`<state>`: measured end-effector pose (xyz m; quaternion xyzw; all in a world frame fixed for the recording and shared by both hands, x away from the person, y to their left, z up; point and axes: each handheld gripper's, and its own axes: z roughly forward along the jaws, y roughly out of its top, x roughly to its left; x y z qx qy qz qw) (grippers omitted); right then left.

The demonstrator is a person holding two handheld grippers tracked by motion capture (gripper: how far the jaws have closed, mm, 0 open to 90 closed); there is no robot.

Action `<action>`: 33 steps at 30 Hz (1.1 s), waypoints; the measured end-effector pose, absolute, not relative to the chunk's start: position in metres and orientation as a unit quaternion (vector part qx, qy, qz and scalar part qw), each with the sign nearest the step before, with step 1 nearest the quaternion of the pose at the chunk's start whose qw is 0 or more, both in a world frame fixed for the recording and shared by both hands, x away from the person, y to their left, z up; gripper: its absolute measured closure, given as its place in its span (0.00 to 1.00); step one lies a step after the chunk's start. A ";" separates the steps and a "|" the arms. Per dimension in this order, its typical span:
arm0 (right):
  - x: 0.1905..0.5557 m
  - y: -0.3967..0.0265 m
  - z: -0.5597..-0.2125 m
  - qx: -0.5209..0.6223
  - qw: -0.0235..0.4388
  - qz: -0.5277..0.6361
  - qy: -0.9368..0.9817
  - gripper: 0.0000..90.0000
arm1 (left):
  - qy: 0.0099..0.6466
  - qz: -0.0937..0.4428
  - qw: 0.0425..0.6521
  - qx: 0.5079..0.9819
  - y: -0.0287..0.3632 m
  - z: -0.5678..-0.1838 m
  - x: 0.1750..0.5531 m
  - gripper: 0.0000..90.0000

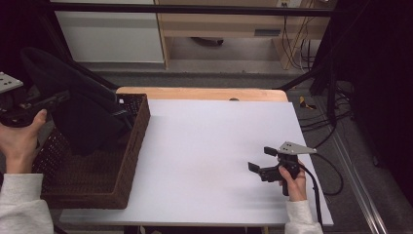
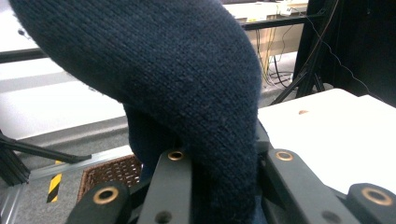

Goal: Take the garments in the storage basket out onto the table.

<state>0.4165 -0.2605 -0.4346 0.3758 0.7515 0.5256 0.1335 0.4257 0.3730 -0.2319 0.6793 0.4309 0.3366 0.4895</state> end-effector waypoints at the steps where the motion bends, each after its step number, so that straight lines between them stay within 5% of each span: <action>1: 0.417 -0.261 -0.435 0.375 0.133 0.526 0.752 0.05 | 0.430 0.337 0.490 0.679 0.372 -0.231 0.425 0.86; 33: 0.417 -0.261 -0.434 0.375 0.132 0.527 0.751 0.05 | 0.369 0.315 0.543 0.686 0.318 -0.198 0.423 0.86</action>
